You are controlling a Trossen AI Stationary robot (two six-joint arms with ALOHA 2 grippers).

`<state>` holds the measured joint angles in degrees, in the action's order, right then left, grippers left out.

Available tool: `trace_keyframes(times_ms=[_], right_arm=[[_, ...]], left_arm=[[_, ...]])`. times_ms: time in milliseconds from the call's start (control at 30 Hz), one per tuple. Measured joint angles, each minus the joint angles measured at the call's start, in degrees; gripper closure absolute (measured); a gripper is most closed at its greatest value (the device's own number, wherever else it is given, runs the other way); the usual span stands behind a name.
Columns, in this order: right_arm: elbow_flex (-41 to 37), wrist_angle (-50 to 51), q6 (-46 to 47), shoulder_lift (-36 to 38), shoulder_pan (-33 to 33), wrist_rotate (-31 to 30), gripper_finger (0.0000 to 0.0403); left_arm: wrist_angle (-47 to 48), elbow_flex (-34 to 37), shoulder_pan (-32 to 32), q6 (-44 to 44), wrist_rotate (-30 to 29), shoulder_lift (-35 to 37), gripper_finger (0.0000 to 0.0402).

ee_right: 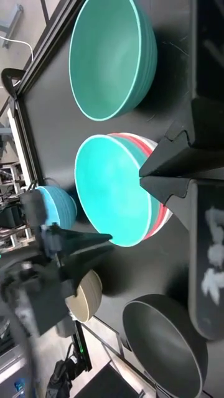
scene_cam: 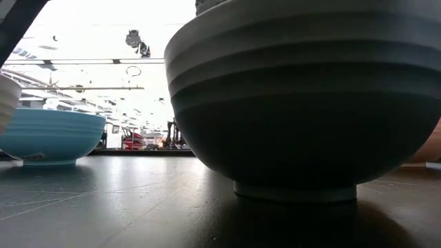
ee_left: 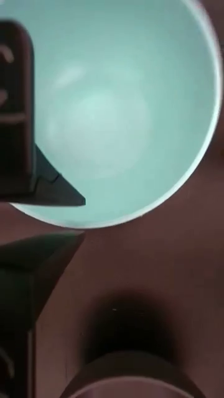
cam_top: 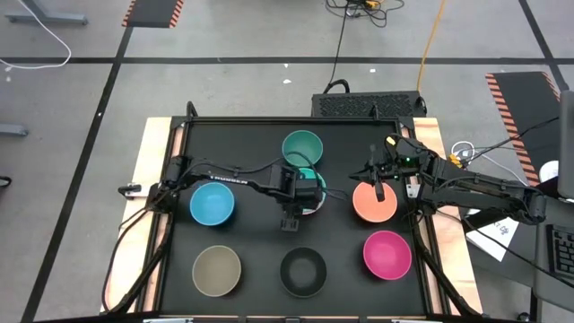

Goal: Nest bowls inside each other
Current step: Stack the light blue bowl on top of the orange bowl, then stack the green bowl on top of the light blue bowl

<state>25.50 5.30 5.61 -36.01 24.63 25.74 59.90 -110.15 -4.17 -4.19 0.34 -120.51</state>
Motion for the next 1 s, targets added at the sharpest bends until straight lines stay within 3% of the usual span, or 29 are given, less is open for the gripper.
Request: trace_keyframes(times_ms=[167,367,567,700,833,1000], right_arm=[[0.00,-0.36,0.00,0.00,0.01,0.00,0.0403],[0.00,-0.35,0.31,0.00,0.00,-0.02,0.0403],[0.00,-0.34,0.42,0.00,0.01,-0.02,0.0403],[0.00,-0.37,0.39,0.00,0.01,-0.02,0.0403],[0.00,-0.47,-0.34,0.00,-0.01,-0.01,0.0403],[0.00,-1.22,-0.70,0.00,0.01,-0.02,0.0403]], left_arm=[[-0.37,0.00,-0.32,-0.01,-1.17,2.07,0.0270],[-0.24,0.00,-0.46,-0.02,-7.52,7.25,0.0221],[-0.44,0.00,-0.15,-1.27,-10.19,15.12,0.0205],[-0.32,1.12,-0.24,-1.23,-15.06,20.80,0.0204],[-3.15,8.90,0.26,-1.52,-19.02,28.71,0.0204],[-12.83,25.38,2.31,0.73,-20.04,41.27,0.0204]])
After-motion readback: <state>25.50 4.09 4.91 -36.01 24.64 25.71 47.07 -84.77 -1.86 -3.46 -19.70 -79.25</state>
